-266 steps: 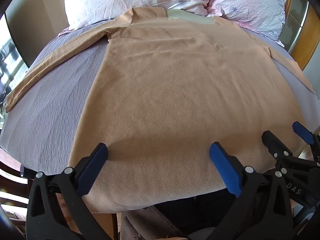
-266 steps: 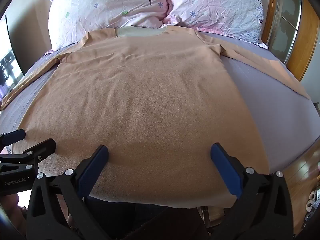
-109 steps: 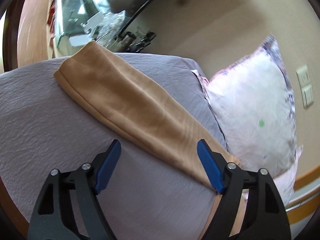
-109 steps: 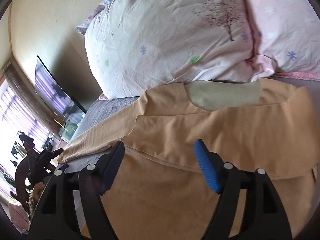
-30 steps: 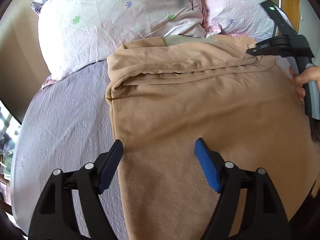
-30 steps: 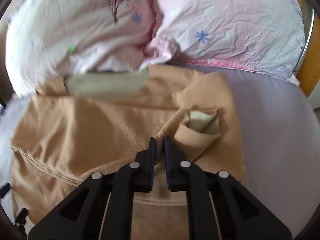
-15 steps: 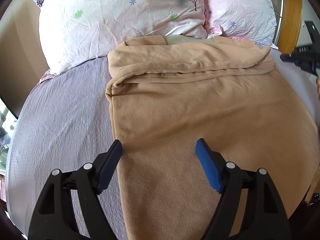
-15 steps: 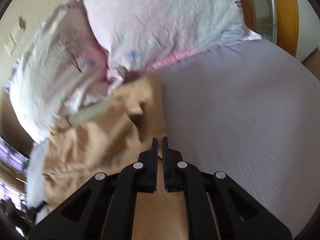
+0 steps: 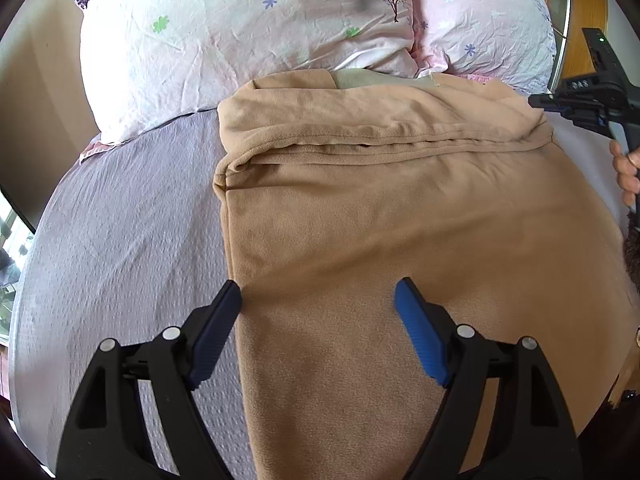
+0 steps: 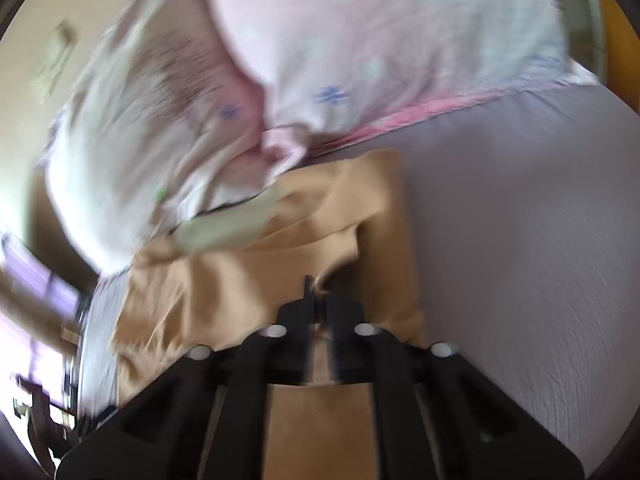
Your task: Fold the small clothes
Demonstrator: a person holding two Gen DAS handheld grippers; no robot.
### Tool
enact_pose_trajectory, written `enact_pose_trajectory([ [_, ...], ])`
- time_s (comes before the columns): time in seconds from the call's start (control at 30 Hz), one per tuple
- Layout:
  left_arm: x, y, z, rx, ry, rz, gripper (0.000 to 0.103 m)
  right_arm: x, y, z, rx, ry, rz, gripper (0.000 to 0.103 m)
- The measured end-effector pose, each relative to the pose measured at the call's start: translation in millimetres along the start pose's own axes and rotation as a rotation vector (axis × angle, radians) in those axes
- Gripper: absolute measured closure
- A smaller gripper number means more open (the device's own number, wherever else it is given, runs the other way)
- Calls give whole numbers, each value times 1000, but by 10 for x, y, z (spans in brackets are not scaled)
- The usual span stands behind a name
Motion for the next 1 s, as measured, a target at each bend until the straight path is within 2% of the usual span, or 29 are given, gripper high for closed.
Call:
enact_pose_trajectory([
  [0.1, 3, 7, 2, 0, -1, 3, 24, 38, -56, 87, 38, 18, 100, 99],
  [0.17, 1, 8, 0, 1, -1, 4, 24, 51, -143, 105, 22, 29, 130, 97],
  [0.27, 1, 14, 1, 2, 0, 7, 24, 116, -183, 6, -16, -8, 109, 89],
  [0.33, 2, 15, 1, 2, 0, 7, 24, 40, -142, -89, 3, -11, 113, 88],
  [0.47, 3, 16, 4, 2, 0, 7, 23, -301, -92, -120, 50, 59, 156, 89],
  [0.5, 4, 17, 5, 2, 0, 8, 23, -370, -32, -89, 90, 59, 147, 92],
  [0.53, 2, 16, 5, 2, 0, 9, 23, -379, -10, -68, 116, 40, 159, 101],
  [0.63, -3, 28, 2, 9, 3, 15, 22, -290, -79, -139, 102, -72, 260, 101],
  [0.77, -7, 39, 1, 14, 4, 19, 22, -216, -162, -204, 69, -36, 217, 99],
  [0.8, -9, 38, 2, 15, 4, 19, 21, -140, -129, -188, 69, -58, 199, 91],
  [0.83, -13, 40, 0, 18, 5, 21, 21, -21, -69, -164, 71, -94, 159, 74],
  [0.87, -18, 43, -3, 21, 6, 22, 21, 57, -14, -135, 72, -116, 113, 66],
  [0.9, -18, 47, 0, 23, 7, 23, 21, 110, 30, -109, 75, -125, 70, 61],
  [0.93, -18, 44, 1, 23, 6, 22, 21, 134, 81, -69, 90, -109, 13, 62],
  [1.0, -18, 39, 1, 23, 6, 19, 21, 62, 135, -8, 102, -57, -9, 62],
])
Point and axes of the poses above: each gripper's, at about its wrist camera, not at the fingertips, and x roughly against the way its jaws point, y to its left, z to its underside, the point moved 2 cm from there along -x, roughly the way its jaws point, and after that the axes turned 8 degrees about z, right-handed, at the moved point
